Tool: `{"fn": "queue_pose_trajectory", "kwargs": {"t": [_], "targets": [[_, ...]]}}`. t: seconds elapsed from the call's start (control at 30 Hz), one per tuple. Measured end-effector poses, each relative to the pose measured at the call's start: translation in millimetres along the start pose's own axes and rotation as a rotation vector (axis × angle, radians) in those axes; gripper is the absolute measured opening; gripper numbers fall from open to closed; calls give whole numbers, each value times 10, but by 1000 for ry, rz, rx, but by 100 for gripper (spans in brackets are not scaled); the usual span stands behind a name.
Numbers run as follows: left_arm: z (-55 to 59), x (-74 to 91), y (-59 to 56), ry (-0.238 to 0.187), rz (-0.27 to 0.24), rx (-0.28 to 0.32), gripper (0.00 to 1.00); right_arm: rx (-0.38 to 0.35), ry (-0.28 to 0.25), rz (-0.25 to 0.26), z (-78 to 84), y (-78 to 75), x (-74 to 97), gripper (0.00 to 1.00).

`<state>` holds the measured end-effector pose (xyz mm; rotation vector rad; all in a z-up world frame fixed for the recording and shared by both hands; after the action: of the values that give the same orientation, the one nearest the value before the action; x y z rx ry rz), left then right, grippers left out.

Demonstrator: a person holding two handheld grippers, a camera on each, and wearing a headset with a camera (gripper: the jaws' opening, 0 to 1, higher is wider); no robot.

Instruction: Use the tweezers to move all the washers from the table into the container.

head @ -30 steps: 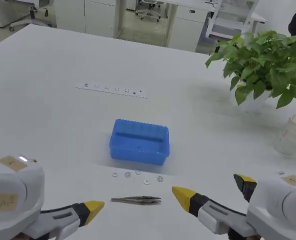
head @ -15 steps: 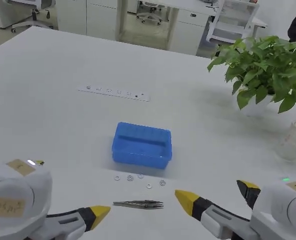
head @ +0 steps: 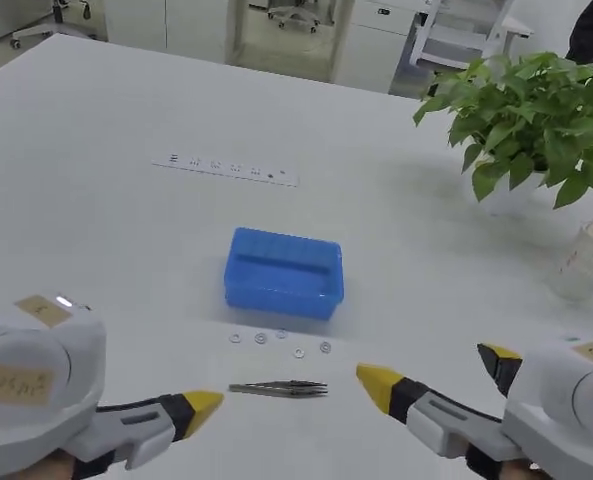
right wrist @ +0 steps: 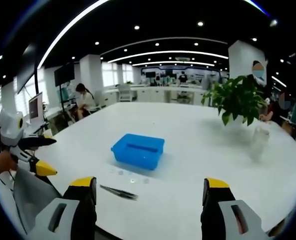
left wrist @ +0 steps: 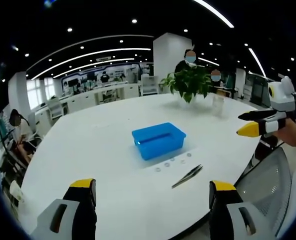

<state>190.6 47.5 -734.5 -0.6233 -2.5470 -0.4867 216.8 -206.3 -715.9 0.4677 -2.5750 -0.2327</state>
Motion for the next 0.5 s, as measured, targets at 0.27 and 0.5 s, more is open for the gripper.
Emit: {"fn": "queue_pose_trajectory", "kwargs": {"t": [0.27,0.5], "targets": [[50,-8,27,4,-1,6,95,-10,13,17,43,-40,-37,86],[38,-38,40,-4,-8,0,91,-14,29,4,31,-22,-87,86]]}}
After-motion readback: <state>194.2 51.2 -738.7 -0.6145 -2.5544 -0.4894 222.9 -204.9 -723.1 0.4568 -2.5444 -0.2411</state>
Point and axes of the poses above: the centre of the closed fingertips' face, and the gripper's own axes: x roughly backward along the fingers, y roughly to its left, z roughly out of its underside, the point moved 2 cm from there along x, roughly backward along the fingers, and after that the axes turned 13 degrees about -x, right-handed, at the moved point
